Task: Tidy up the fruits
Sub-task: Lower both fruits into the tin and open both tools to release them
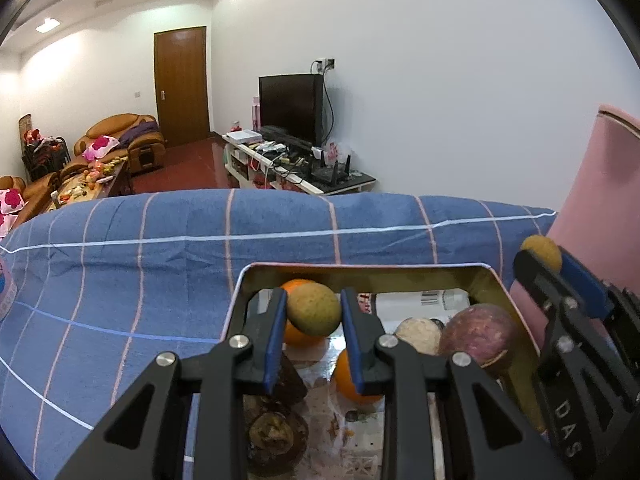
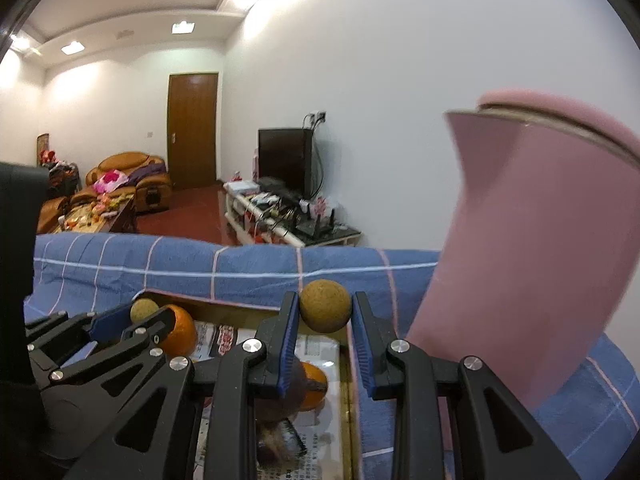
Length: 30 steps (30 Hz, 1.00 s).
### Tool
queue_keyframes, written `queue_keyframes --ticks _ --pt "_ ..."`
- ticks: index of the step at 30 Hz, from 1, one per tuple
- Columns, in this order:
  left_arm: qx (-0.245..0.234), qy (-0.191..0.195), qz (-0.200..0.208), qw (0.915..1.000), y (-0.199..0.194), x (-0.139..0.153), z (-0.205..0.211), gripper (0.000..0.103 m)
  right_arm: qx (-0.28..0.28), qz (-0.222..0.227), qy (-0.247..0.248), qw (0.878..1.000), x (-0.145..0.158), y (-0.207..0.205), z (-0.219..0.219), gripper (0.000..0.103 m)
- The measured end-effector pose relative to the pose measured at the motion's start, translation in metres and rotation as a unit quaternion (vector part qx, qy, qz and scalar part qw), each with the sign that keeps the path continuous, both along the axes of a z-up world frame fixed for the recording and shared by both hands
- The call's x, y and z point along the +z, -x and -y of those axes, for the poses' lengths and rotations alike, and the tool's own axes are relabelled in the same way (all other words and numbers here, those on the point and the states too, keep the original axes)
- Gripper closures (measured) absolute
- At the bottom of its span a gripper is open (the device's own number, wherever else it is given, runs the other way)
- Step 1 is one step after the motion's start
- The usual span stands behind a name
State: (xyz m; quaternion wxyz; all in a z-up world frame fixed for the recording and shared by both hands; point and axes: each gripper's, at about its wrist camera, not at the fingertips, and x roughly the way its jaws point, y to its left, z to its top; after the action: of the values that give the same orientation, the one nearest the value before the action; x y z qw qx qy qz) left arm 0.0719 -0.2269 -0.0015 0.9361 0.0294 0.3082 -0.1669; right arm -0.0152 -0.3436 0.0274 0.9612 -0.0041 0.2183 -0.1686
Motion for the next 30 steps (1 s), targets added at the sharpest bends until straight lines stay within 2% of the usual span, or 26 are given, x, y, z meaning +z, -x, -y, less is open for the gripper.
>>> queue_keyframes --ticks 6,15,22,30 --pt "0.005 -0.012 -0.010 0.9999 -0.003 -0.005 0.000 0.074 0.028 -0.033 -0.024 0.999 -0.010 -0.012 0.001 0.074" --pt "0.013 -0.037 -0.010 0.9992 -0.002 -0.009 0.003 0.074 0.048 -0.036 -0.032 0.998 -0.011 -0.016 -0.002 0.074" --pt "0.011 -0.032 -0.021 0.9992 -0.003 -0.010 -0.004 0.074 0.107 -0.042 -0.107 0.988 -0.015 -0.025 0.004 0.074" --pt "0.004 -0.041 -0.009 0.9991 0.004 -0.008 -0.003 0.075 0.140 -0.043 -0.125 0.981 -0.017 -0.029 0.000 0.074"
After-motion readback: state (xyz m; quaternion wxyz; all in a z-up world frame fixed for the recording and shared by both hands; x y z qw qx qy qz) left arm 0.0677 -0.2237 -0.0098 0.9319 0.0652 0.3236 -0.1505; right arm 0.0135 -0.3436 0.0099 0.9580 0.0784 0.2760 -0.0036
